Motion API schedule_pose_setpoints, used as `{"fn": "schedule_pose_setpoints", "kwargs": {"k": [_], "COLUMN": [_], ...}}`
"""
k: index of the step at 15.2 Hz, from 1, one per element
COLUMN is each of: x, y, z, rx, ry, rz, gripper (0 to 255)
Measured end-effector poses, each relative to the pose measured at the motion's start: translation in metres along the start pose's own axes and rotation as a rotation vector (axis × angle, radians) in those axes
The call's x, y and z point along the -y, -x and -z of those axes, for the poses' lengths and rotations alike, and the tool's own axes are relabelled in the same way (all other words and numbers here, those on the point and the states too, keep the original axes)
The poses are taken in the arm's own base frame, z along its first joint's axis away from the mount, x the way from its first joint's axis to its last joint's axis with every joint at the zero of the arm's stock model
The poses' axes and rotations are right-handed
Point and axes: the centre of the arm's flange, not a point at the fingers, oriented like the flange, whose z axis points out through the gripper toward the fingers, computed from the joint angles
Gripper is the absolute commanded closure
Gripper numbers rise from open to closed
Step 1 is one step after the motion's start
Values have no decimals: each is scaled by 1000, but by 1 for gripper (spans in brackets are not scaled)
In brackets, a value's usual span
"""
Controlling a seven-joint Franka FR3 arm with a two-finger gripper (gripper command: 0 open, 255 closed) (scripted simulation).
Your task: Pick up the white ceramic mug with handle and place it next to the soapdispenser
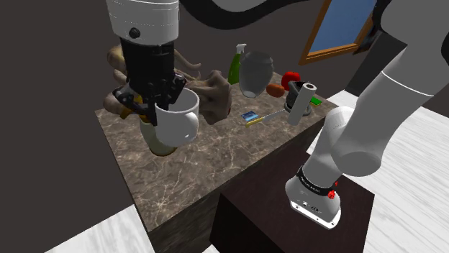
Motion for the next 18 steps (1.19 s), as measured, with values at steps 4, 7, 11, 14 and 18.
{"fn": "schedule_pose_setpoints", "kwargs": {"k": [4, 7, 11, 14, 18], "x": [1, 1, 0, 0, 2], "y": [0, 2, 3, 4, 6], "z": [-21, -37, -58, -74, -94], "rx": [0, 0, 0, 0, 0], "ry": [0, 0, 0, 0, 0], "rz": [0, 0, 0, 0, 0], "gripper": [255, 255, 255, 255, 255]}}
